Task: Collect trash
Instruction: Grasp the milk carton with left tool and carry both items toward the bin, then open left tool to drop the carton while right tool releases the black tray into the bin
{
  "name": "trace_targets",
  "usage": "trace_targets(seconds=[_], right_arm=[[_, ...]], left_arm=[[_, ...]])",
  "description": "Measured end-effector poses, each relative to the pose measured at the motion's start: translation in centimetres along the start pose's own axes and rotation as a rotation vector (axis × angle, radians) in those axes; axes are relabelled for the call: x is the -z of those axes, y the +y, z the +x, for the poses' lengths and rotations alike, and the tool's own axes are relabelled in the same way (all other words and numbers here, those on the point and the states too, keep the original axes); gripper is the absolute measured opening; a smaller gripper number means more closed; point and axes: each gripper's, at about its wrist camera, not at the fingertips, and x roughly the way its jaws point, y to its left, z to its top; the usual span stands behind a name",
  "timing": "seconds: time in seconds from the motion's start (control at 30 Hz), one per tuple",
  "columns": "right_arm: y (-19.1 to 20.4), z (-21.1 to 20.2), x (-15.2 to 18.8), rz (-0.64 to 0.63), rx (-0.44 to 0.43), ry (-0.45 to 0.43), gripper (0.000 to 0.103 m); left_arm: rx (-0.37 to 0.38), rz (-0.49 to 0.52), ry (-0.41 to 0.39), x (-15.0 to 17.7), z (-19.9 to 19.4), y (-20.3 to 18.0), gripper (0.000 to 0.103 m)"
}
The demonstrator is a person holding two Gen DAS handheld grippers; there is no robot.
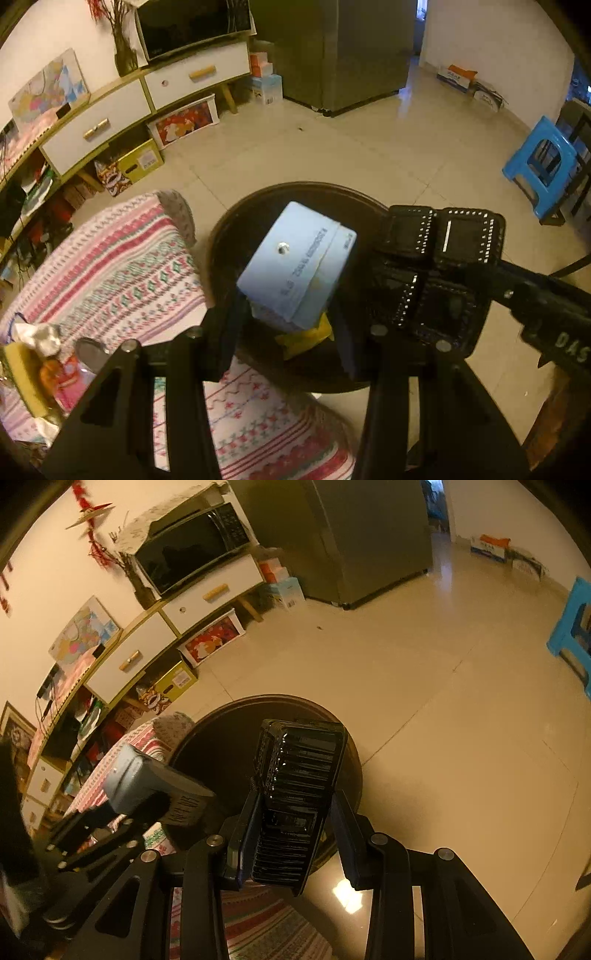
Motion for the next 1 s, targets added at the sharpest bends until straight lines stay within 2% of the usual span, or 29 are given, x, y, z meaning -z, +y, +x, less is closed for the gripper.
trace_targets(seconds=[0.1, 0.2, 0.27, 0.3, 0.33, 0.5, 0.6, 0.77, 0.87, 0.93, 0.97, 1.0], right_arm=[[-0.3, 0.0, 0.2, 0.001, 0.004, 0.005, 0.039], [-0.1, 0.2, 0.1, -0.006, 0.007, 0.008, 0.038], [-0.1, 0.2, 0.1, -0.009, 0.010, 0.007, 0.038], [0.1, 0.4, -0.1, -0.011, 0.013, 0.006, 0.038], [0.2, 0.4, -0.2, -0.012, 0.015, 0.006, 0.038], [0.7, 1.1, -0.2, -0.036, 0.034, 0.009, 0.038], [0.8, 1.4, -0.1, -0.046, 0.046, 0.013, 0.038], [0.8, 1.4, -0.1, -0.051, 0.053, 0.011, 0.038], [1.0, 1.5, 0.1, -0.060, 0.057, 0.008, 0.039], [1.1, 1.2, 0.1, -0.055, 0.024, -0.010, 0.040], [1.2, 0.8, 0.1, -0.040, 0.005, -0.023, 0.045], [1.2, 0.6, 0.0, -0.027, 0.009, -0.025, 0.063]], left_arm=[[-0.008, -0.001, 0.008, 0.4, 0.8, -0.1, 0.048], [0.023, -0.023, 0.015, 1.1, 0.7, 0.2, 0.049], [0.024, -0.017, 0.001, 1.3, 0.0, 0.4, 0.064], [0.013, -0.013, -0.012, 1.5, -0.4, 0.4, 0.078], [-0.002, -0.009, -0.035, 1.7, -1.2, 0.4, 0.083], [-0.052, -0.017, -0.103, 2.5, -4.6, 1.3, 0.092], [-0.090, -0.026, -0.142, 3.3, -6.6, 2.0, 0.101], [-0.142, -0.047, -0.172, 5.3, -9.3, 3.5, 0.102], [-0.149, -0.077, -0.175, 6.2, -10.3, 4.8, 0.102], [-0.147, -0.100, -0.175, 7.0, -10.9, 5.6, 0.102], [-0.145, -0.113, -0.175, 7.4, -11.2, 6.0, 0.102], [-0.144, -0.125, -0.175, 7.7, -11.5, 6.4, 0.102]])
